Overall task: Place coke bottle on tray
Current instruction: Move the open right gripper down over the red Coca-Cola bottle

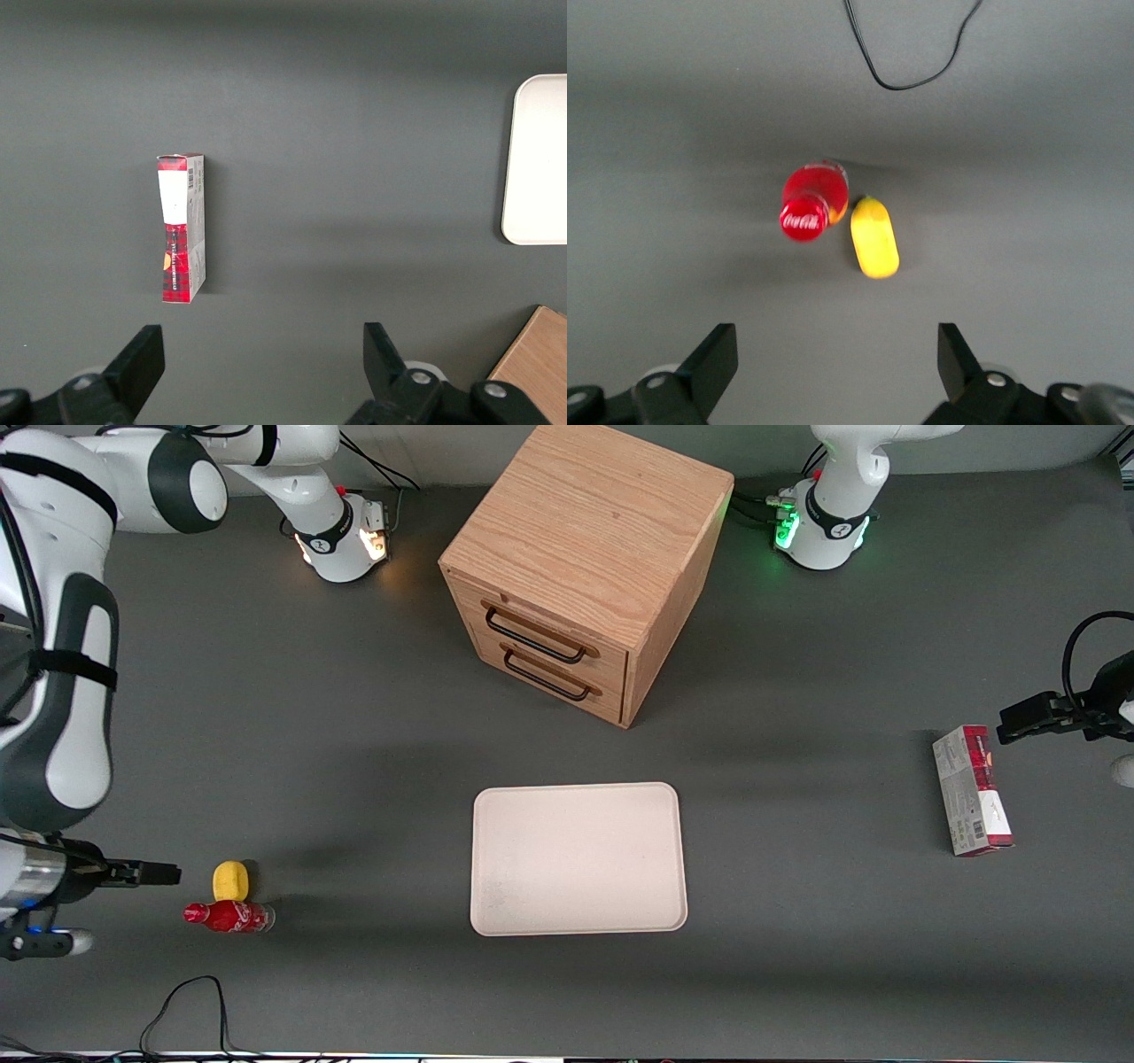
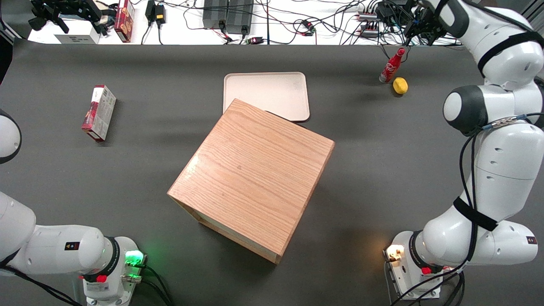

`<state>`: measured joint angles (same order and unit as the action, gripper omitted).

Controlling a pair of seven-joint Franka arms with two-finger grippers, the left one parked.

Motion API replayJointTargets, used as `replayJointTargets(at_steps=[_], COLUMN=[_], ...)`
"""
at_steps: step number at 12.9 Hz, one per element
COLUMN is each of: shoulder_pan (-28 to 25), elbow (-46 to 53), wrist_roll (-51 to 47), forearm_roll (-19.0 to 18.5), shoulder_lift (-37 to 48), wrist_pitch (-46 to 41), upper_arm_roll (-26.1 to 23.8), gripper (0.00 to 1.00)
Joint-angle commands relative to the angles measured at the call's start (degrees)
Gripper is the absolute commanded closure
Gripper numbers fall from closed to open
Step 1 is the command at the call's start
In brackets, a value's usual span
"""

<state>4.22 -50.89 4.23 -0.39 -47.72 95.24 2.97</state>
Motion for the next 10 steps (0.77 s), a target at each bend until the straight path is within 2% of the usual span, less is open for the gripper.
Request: replayJointTargets(at_steps=[1, 6, 10], shoulder_pan=[-0.79, -1.05, -1.06], elbow=[2.02, 1.23, 1.14], wrist_roll=[-0.63, -0.63, -0.89], forearm_roll=[-0.75, -0.66, -0.57], shoulder_lift=[-3.68, -6.85, -6.94], wrist_pitch=[3.8, 10.65, 11.2], upper_arm_roll=[-0.15, -0.24, -0.24], gripper=[0.0, 0.0, 0.01])
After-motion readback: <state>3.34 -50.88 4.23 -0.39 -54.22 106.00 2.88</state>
